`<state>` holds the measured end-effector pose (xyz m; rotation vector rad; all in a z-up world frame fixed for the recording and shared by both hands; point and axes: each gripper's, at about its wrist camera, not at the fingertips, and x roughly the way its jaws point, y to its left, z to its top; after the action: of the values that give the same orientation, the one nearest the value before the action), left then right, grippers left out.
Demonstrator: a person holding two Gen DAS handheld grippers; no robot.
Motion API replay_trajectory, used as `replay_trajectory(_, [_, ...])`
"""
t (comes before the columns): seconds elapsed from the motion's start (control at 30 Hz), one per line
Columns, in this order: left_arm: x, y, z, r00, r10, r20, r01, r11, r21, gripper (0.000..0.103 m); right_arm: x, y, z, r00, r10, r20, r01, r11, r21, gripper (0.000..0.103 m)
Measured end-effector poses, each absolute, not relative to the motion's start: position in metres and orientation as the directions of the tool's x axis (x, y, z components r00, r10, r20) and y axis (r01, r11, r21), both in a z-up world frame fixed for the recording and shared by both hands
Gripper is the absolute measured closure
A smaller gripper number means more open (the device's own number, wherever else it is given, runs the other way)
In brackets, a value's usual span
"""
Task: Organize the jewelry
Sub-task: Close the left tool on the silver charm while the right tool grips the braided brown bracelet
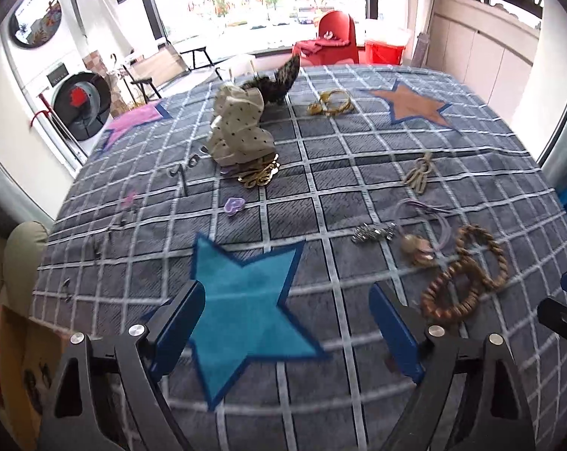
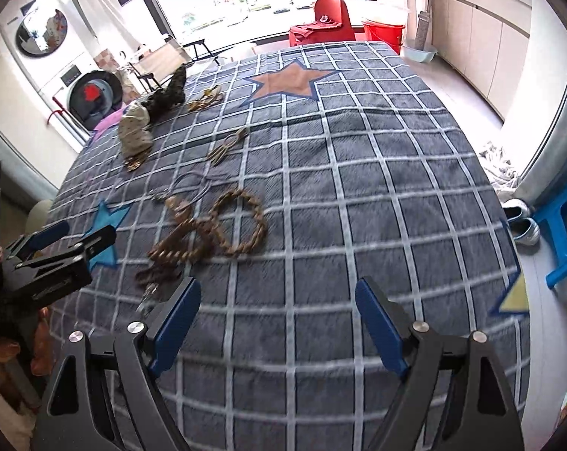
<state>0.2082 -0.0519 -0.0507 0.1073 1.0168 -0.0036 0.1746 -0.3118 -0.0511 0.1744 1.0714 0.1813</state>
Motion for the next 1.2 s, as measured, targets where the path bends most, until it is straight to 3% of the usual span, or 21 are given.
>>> replay_trajectory(0.3, [0.232, -0.072, -0.071, 0.525, 0.019, -0.851, 0.135, 0.985, 0.106, 0.014, 0.203, -0.299, -0.070, 0.455, 0.162, -0.875, -0.098, 0.986, 0.132, 0.035])
replay_trajectory(0.37, [0.237, -0.076, -0.071, 0.535, -0.007, -0.845, 0.150, 0.985, 0.087, 0.020, 0.207, -0.294, -0.071, 0.466, 0.141, -0.873, -0.115, 0.988, 0.099, 0.035])
replay_trajectory(0.53, [0.247, -0.085, -0.072, 0.539, -0.031, -0.842, 0.165, 0.984, 0.069, 0.020, 0.215, -0.285, -0.070, 0.479, 0.131, -0.868, -0.141, 0.987, 0.072, 0.036])
replay_trajectory(0.67, [0.247, -0.092, -0.071, 0.545, -0.066, -0.836, 0.187, 0.981, 0.045, 0.031, 0.222, -0.277, -0.073, 0.479, 0.119, -0.870, -0.163, 0.986, 0.045, 0.037])
replay_trajectory(0.8, [0.245, -0.096, -0.071, 0.541, -0.099, -0.835, 0.216, 0.976, 0.025, 0.050, 0.224, -0.270, -0.075, 0.498, 0.105, -0.861, -0.191, 0.982, 0.009, 0.041])
replay_trajectory(0.83, [0.244, -0.098, -0.070, 0.540, -0.107, -0.835, 0.222, 0.975, 0.019, 0.053, 0.224, -0.269, -0.075, 0.497, 0.108, -0.861, -0.193, 0.981, 0.012, 0.043])
replay_trajectory(0.9, [0.241, -0.101, -0.069, 0.532, -0.132, -0.836, 0.242, 0.970, 0.001, 0.070, 0.222, -0.266, -0.074, 0.497, 0.115, -0.860, -0.204, 0.979, 0.013, 0.050])
replay_trajectory(0.97, [0.238, -0.106, -0.068, 0.534, -0.119, -0.837, 0.251, 0.968, 0.022, 0.071, 0.220, -0.263, -0.073, 0.495, 0.123, -0.860, -0.220, 0.975, 0.013, 0.062])
replay_trajectory(1.0, [0.236, -0.107, -0.068, 0.535, -0.124, -0.836, 0.257, 0.966, 0.021, 0.089, 0.219, -0.262, -0.072, 0.492, 0.129, -0.861, -0.228, 0.974, 0.015, 0.074])
replay_trajectory(1.03, [0.235, -0.107, -0.068, 0.529, -0.133, -0.838, 0.258, 0.966, 0.010, 0.090, 0.218, -0.261, -0.071, 0.490, 0.133, -0.861, -0.231, 0.973, 0.019, 0.089])
replay_trajectory(1.07, [0.235, -0.106, -0.068, 0.527, -0.133, -0.839, 0.253, 0.967, 0.006, 0.090, 0.218, -0.260, -0.071, 0.489, 0.136, -0.862, -0.230, 0.973, 0.023, 0.095])
replay_trajectory(1.2, [0.229, -0.099, -0.067, 0.517, -0.141, -0.845, 0.235, 0.972, -0.019, 0.090, 0.212, -0.268, -0.071, 0.489, 0.164, -0.857, -0.207, 0.976, 0.068, 0.096])
